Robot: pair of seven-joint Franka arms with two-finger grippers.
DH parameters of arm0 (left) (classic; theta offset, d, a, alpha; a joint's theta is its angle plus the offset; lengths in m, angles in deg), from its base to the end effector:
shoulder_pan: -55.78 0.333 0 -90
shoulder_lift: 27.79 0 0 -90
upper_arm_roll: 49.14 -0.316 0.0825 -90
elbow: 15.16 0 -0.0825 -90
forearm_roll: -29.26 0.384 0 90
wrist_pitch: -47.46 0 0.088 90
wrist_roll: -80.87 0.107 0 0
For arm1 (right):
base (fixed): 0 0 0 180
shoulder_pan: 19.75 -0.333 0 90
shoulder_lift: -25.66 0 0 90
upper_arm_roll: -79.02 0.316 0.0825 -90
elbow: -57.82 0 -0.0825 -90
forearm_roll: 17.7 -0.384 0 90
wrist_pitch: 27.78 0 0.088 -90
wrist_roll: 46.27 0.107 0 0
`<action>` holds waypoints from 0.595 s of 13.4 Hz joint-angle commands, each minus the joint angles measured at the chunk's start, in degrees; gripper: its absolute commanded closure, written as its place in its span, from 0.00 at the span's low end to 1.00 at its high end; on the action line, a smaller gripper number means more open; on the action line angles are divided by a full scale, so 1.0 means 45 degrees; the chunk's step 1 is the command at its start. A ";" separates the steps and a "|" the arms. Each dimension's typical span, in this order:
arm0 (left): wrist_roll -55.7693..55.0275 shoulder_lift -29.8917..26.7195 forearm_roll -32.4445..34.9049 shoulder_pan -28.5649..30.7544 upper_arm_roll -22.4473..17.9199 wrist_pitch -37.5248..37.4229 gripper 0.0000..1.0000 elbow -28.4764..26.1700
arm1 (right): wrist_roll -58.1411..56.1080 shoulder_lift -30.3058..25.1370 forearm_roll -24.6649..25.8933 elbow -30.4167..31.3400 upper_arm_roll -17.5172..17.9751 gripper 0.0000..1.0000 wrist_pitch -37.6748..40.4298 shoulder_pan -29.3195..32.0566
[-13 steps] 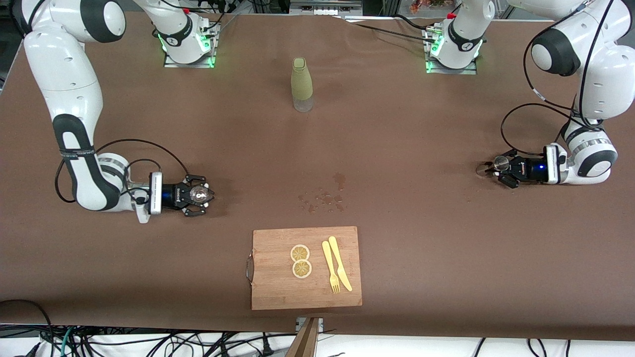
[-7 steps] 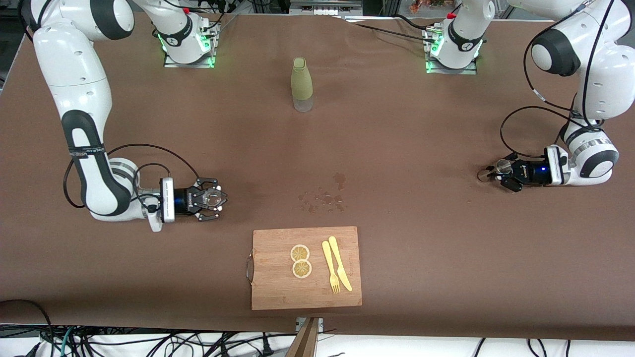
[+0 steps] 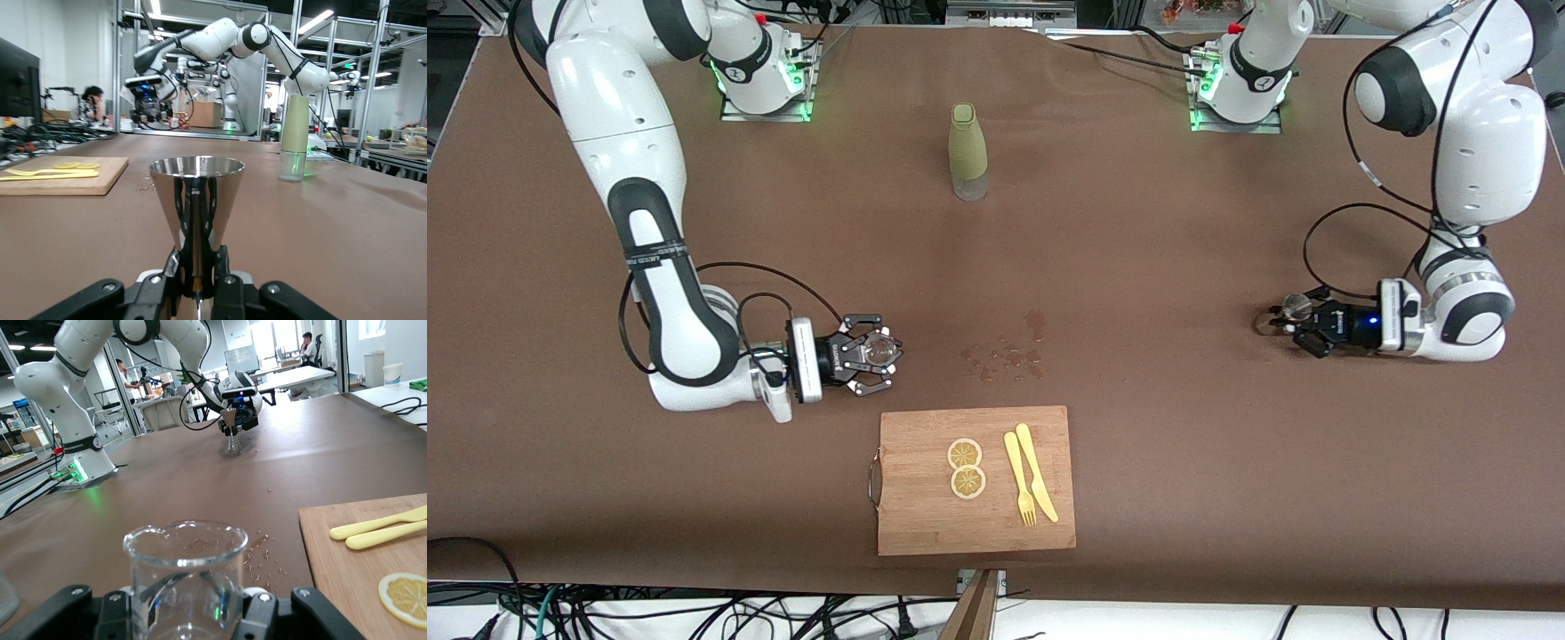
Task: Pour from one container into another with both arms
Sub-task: 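Lift the glass cup with the right gripper while the left gripper brings the jigger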
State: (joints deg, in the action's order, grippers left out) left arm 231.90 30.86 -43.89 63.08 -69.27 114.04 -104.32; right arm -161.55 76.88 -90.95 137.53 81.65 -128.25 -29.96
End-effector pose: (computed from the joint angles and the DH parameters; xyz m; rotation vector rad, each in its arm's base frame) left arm 0.5701 0.1273 0.0819 1.1955 -1.2923 1.0180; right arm 0.6718 0.2336 0.1920 -1.3686 -1.3754 -0.7208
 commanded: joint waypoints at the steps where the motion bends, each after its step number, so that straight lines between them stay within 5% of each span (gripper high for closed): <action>1: -0.0924 -0.0687 -0.0538 -0.0506 0.0604 0.0828 1.00 -0.0266 | 0.1432 -0.0192 -0.0109 -0.0525 -0.0076 1.00 -0.0988 -0.0718; 8: -0.2194 -0.0766 -0.2472 -0.1386 0.3805 0.4262 1.00 -0.0325 | 0.4851 -0.0562 -0.0109 -0.1445 -0.0076 1.00 -0.5866 -0.3021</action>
State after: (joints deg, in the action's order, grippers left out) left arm 222.24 28.73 -52.99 57.67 -54.66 128.95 -104.39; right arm -143.42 75.61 -90.95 131.15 81.72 -149.16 -40.60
